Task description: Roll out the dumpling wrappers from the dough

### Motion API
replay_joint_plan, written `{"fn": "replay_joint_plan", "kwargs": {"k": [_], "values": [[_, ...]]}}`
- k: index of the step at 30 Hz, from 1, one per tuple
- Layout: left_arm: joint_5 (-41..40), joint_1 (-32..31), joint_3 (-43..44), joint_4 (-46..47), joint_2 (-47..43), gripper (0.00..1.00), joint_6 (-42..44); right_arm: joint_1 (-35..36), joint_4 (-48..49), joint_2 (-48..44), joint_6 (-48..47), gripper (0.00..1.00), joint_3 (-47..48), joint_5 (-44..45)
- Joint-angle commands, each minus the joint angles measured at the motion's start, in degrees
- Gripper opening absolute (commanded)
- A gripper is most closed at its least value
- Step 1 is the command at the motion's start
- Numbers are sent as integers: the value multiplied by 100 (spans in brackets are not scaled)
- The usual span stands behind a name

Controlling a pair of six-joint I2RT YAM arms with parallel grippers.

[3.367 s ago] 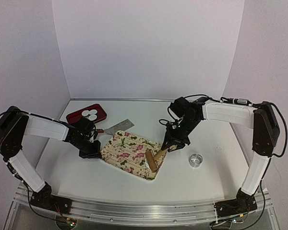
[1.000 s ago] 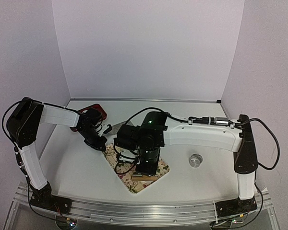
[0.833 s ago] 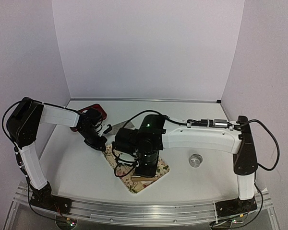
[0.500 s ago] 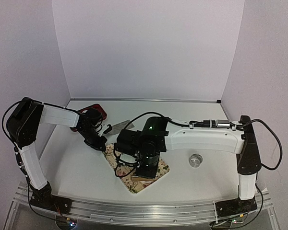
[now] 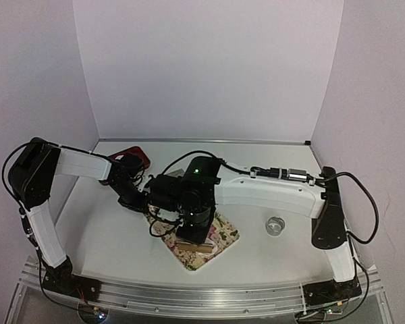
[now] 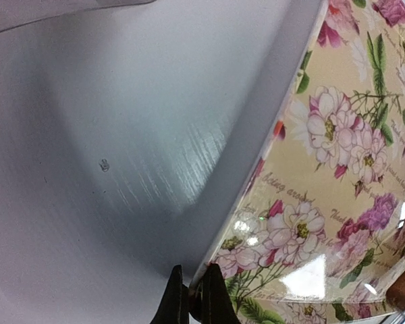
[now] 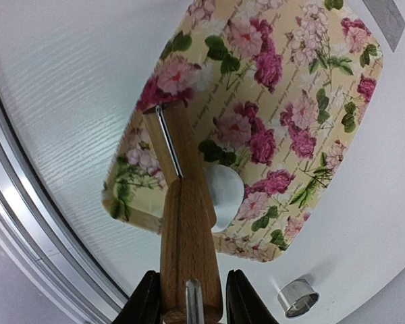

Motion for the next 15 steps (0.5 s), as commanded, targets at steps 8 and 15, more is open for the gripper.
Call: {"fn": "replay_joint_plan", "kwargs": {"k": [8,15], "values": [[-374,-19,-1106,-56,-626,0,-1685,-169,-1223,-645,1266,0,458,561],[-529,-19,-1527,123,-1085,0,-2372,-1263,113,-1630,2188,0,-951,-1201]]}}
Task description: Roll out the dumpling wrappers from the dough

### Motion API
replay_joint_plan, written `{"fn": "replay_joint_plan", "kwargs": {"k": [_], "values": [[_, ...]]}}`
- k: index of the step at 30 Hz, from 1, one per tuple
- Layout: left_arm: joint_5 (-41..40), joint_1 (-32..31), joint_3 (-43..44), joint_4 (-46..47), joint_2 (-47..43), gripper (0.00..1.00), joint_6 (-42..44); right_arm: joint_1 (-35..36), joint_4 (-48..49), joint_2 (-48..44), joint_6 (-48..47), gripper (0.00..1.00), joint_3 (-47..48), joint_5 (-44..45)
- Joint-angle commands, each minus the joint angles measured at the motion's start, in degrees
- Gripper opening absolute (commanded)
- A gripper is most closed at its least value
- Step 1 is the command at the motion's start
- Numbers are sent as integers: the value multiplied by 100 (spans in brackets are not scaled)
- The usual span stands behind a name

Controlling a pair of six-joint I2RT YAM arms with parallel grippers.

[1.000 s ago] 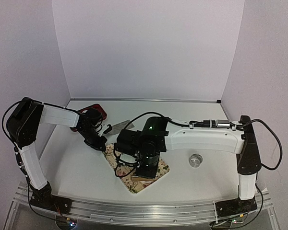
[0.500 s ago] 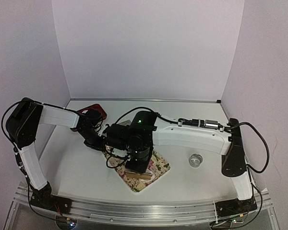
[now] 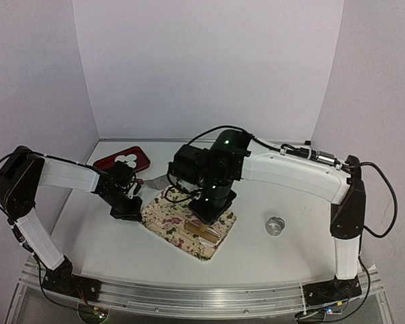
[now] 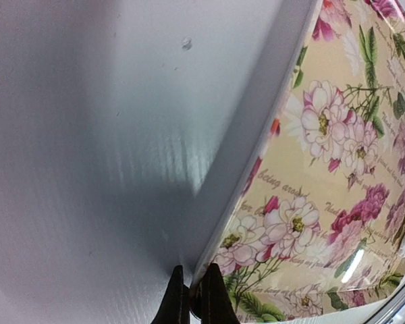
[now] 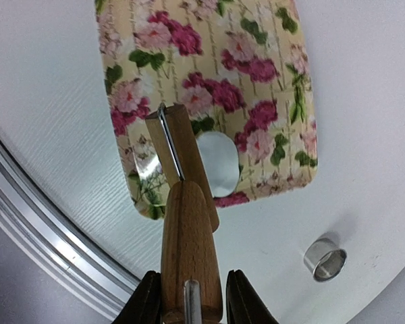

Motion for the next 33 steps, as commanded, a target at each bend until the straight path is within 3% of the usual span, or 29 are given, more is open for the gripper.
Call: {"fn": "replay_joint_plan", "kwargs": {"k": [1,5,13,33], "values": [[-454,-5,-496,-268,-293,0,-753,-983,588,-1069,872,0,-1046,-1483],[-414,-2,-784,-92,-517,0,-963,-1799,2051,-1685,1420,0,-2471,-3181],[-361,-2,-775,-98,-486,0,-881,-2518,3634,-1956,1947,0,-3699,-4546],[-427,-2,-693,-137,-532,0,-911,-2720,3714,-1441,2403,0,-4574,-3670]]}}
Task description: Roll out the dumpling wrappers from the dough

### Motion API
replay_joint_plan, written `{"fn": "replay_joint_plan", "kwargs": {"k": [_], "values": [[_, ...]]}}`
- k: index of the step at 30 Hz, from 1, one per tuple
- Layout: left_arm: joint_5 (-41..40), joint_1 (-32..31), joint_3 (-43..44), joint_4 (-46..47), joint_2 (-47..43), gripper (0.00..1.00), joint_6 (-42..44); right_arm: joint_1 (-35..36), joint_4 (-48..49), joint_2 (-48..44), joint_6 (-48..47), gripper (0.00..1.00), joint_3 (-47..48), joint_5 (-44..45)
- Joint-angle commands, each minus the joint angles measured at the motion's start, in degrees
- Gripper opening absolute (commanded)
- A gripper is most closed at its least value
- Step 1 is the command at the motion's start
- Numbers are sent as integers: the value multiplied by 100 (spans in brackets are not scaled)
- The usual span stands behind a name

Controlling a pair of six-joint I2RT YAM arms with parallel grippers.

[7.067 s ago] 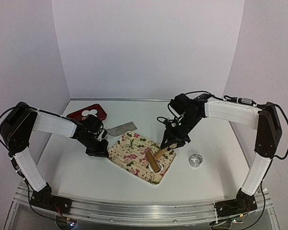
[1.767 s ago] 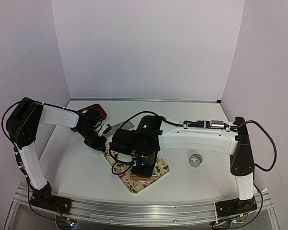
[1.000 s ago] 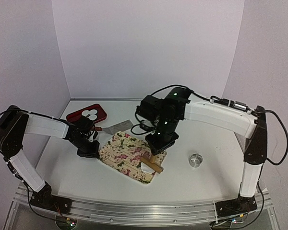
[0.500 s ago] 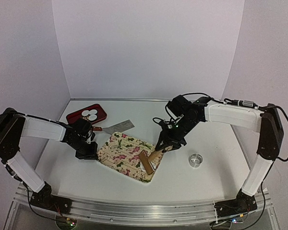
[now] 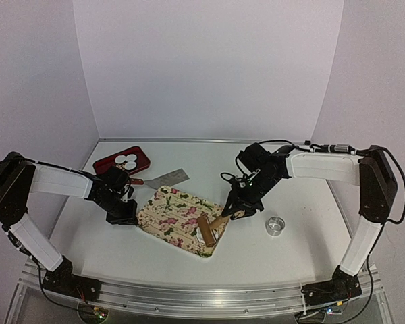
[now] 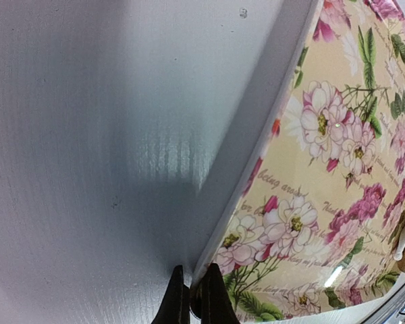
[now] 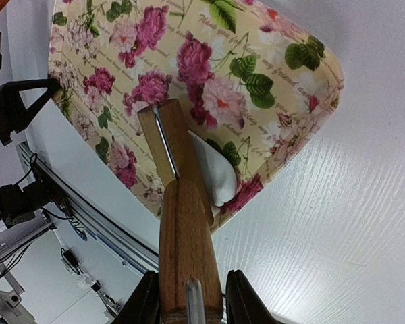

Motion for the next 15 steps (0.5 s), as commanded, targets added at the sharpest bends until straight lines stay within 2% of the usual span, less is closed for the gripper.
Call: {"fn": "replay_joint_plan", "kwargs": {"k": [1,15], "values": [[-317,-1,-63,-342,10,0,-157,20,-35,158,140,0,-203,399],[-230,-1,-129,-227,15,0,-169,156,102,1011,366,0,-337,864]]}}
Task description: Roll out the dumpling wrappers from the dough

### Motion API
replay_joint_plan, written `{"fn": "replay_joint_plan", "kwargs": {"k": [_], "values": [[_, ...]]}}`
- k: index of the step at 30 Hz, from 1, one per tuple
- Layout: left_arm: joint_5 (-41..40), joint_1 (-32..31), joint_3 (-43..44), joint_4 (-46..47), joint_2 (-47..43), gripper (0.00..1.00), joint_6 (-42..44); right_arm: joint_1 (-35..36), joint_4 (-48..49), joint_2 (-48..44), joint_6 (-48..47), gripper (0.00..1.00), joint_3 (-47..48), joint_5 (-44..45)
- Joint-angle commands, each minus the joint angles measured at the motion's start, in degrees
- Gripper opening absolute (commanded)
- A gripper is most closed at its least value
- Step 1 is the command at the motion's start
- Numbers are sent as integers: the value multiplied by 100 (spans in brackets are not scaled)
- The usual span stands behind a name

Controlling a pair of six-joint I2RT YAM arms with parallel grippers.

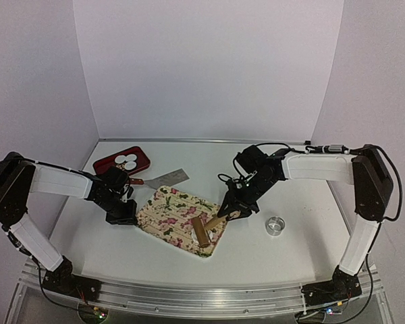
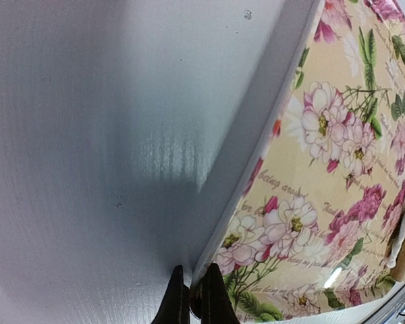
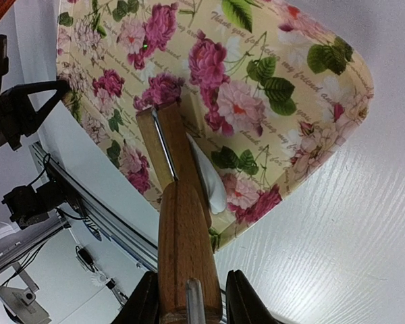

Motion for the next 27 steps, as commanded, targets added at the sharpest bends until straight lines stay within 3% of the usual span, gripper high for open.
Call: {"fn": "replay_joint_plan", "kwargs": {"k": [1,17,27], "values": [[-210,-1,-100,-227,50,0,-155,201,-305,790,124,0,-229,1224],[-213,-1,2,-234,147,0,-206,402,-243,1429,304,0,154,1565],[-511,148,-17,-446,55,0,-163,148,-262,1005,268,0,-333,1758]]}}
